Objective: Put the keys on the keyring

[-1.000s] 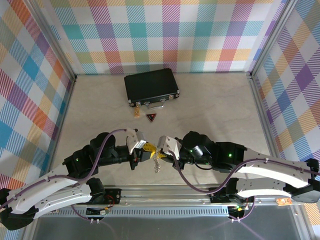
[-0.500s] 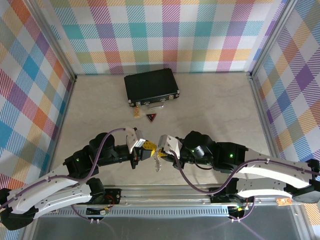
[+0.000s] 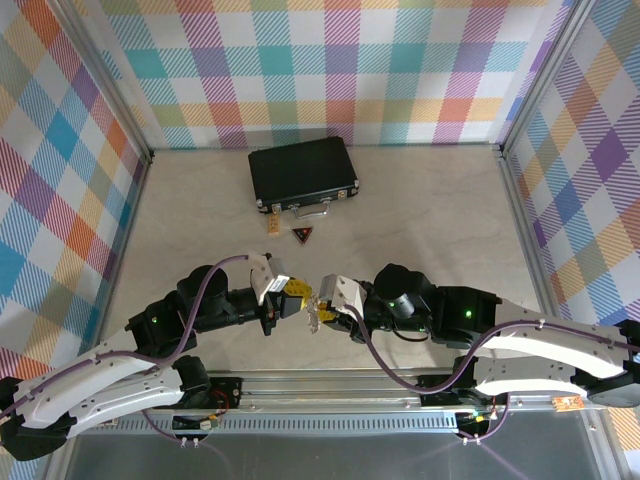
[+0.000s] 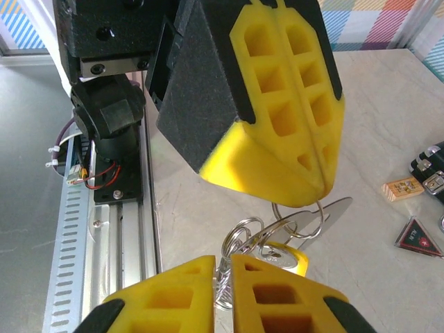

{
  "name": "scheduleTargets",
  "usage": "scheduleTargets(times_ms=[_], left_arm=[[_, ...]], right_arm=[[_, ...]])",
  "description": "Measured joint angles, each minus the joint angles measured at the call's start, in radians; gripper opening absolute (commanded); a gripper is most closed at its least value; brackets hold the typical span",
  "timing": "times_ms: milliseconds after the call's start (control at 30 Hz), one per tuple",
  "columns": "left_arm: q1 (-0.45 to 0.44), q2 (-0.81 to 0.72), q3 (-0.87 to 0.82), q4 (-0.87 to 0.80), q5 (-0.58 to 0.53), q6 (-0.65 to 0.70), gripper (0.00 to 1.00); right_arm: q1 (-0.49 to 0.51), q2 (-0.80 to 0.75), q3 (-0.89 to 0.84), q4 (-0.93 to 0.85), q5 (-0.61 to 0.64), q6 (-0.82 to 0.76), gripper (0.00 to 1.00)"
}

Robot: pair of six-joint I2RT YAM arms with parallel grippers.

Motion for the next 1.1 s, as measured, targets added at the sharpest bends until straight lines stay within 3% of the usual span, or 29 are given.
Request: scheduleTargets(times_ms=[200,367,500,800,1100], left_arm=[[0.000,-0.015,-0.017,0.020,0.008,0.000,0.00],[0.000,-0.071,-0.064,0.080,0.068,0.000,0.00],[0.000,-0.106,-0.085,0.148,0.121,0.000,0.00],[0.000,-0.104,-0.094,0.264,0.228,-0.016,0.00],[0.000,-0.089,-0.094,0.278,0.253,-0.019,0.00]], right_arm=[[0.000,-0.004,-0.002,0.000,0.000,0.007,0.15],[0.000,-0.116,-0.055,0.025,0.000,0.066,0.35],[0.000,-0.221,-0.073,0.058,-0.016,0.114,0.40],[-0.030,-0.208,-0.096,0.165,-0.098,0.181,0.35],[-0.072,-0.176,-0.125,0.254,-0.201,0.222,0.31]])
